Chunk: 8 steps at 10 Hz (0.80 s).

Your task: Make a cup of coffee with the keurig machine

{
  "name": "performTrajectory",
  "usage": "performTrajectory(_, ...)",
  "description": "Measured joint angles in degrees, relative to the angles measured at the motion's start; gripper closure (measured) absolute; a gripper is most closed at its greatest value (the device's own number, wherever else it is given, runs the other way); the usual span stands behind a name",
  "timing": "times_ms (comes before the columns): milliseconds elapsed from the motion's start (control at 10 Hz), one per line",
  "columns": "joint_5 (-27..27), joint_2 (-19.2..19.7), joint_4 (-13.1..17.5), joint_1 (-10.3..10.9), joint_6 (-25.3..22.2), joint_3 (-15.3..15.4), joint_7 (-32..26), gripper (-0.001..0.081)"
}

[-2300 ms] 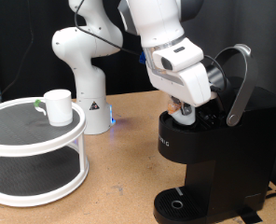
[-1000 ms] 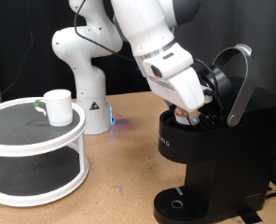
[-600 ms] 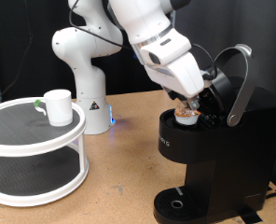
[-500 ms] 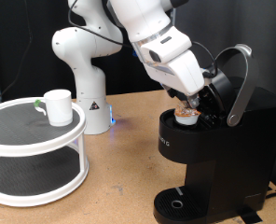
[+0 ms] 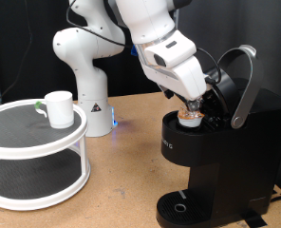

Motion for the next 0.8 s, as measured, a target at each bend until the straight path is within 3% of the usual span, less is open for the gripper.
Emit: performTrajectory(800,-2.6,0.2,-3.1,0.0,0.7,0.4,0.0,-0.0002)
